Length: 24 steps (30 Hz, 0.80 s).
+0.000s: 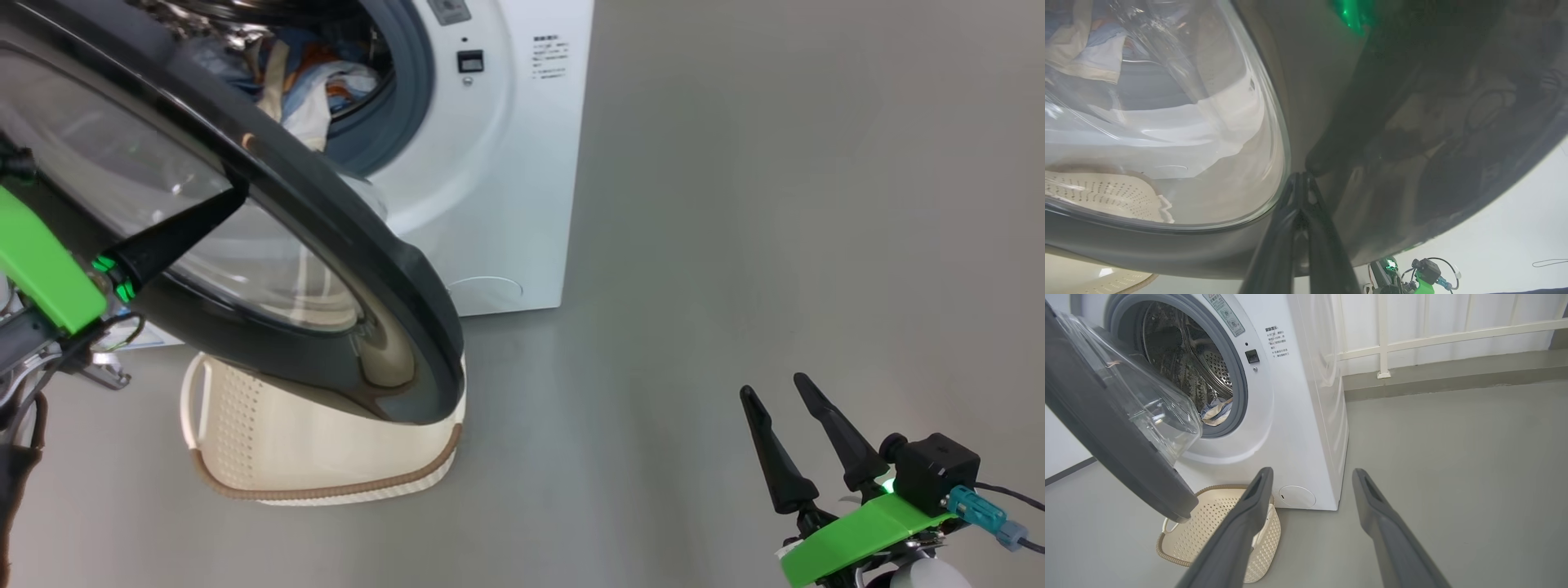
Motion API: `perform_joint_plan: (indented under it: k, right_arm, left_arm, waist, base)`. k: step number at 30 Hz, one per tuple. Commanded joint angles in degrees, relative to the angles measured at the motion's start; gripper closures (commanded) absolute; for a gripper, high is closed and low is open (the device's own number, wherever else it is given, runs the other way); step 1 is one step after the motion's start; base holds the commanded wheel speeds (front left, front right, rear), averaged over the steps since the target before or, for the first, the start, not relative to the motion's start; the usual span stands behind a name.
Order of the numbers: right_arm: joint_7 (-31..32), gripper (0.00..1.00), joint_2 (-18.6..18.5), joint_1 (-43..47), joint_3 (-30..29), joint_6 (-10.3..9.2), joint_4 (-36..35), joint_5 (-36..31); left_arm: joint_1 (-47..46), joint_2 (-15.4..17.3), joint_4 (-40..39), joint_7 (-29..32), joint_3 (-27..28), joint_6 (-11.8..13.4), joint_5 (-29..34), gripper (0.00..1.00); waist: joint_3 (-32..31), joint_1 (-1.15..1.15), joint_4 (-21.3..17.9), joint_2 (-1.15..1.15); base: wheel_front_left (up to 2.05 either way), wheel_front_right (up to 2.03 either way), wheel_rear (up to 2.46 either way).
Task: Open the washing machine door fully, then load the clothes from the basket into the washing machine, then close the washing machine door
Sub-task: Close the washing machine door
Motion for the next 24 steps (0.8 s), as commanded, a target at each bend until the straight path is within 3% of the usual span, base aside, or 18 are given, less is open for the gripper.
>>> perform_joint_plan:
  k: [1, 4, 5, 6, 7, 8, 24]
  right_arm:
    - [-0.28, 0.0, -0.77, -1.23, 1.04, 0.08, -1.39, -0.35]
    - [-0.28, 0.0, -0.9, -1.16, 0.96, 0.08, -1.3, -0.37]
    - [-0.28, 0.0, -0.94, -1.1, 0.95, 0.08, -1.32, -0.39]
    - [-0.28, 0.0, -0.99, -1.01, 0.91, 0.08, -1.3, -0.39]
    - [-0.28, 0.0, -1.05, -0.92, 0.89, 0.08, -1.3, -0.38]
    - [-0.28, 0.0, -1.13, -0.81, 0.87, 0.08, -1.31, -0.36]
    - [-0.28, 0.0, -1.99, 1.01, -0.12, 0.08, -1.64, -0.43]
  left_arm:
    - [-0.31, 3.04, -1.67, -0.9, 2.43, -0.41, -0.02, 1.0]
    - [1.35, 3.48, -2.02, -2.21, 2.45, -0.41, 0.3, 1.0]
    - [2.09, 3.57, -2.14, -2.87, 2.53, -0.41, 0.42, 0.88]
    - [2.94, 3.64, -2.29, -3.36, 2.54, -0.41, 0.39, 0.52]
    - [3.82, 3.85, -2.47, -4.02, 2.59, -0.41, 0.59, 0.06]
    - [4.7, 3.88, -2.66, -4.72, 2.65, -0.41, 0.63, 0.0]
    - [21.06, 2.67, -6.66, -17.1, 3.9, -0.41, -0.53, 0.0]
  waist:
    - [-0.36, 0.0, 0.74, 0.0]
    - [-0.76, 0.0, 1.38, 0.0]
    - [-0.91, 0.0, 1.56, 0.0]
    - [-1.09, 0.0, 1.76, 0.0]
    - [-1.19, 0.0, 1.91, 0.0]
    - [-1.34, 0.0, 2.1, 0.0]
    - [-2.6, 0.0, 4.32, 0.0]
  base:
    - [0.0, 0.0, 0.0]
    - [0.0, 0.0, 0.0]
    - [0.0, 0.0, 0.0]
    - [0.0, 0.0, 0.0]
    - [0.0, 0.0, 0.0]
    - [0.0, 0.0, 0.0]
    - [0.0, 0.0, 0.0]
